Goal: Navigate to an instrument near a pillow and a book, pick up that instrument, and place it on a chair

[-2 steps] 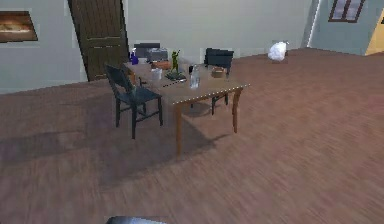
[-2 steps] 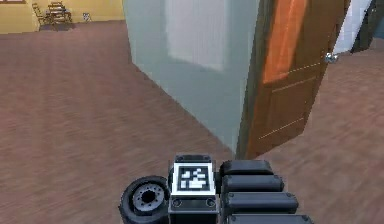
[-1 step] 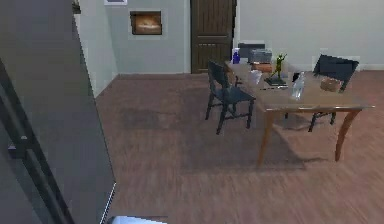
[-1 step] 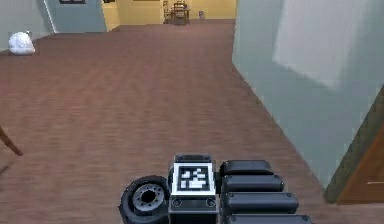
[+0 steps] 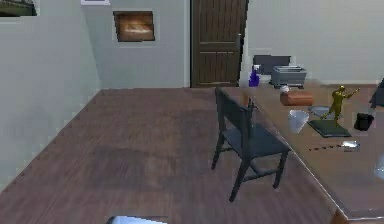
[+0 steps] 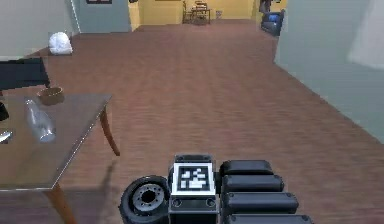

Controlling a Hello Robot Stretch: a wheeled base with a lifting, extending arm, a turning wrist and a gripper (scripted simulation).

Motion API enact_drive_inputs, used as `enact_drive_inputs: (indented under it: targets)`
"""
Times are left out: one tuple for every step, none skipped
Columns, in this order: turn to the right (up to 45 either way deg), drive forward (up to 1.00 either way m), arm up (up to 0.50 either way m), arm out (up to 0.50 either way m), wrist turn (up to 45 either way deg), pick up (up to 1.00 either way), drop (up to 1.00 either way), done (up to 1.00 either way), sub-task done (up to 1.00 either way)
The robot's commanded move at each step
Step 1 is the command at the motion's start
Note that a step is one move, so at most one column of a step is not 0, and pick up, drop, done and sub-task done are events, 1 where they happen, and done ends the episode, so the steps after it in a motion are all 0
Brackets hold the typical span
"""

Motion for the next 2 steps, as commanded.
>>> enact_drive_inputs:
  targets:
    - [0.0, 0.60, 0.00, 0.00, 0.0, 0.00, 0.00, 0.00, 0.00]
    - [-45.0, 0.00, 0.00, 0.00, 0.0, 0.00, 0.00, 0.00, 0.00]
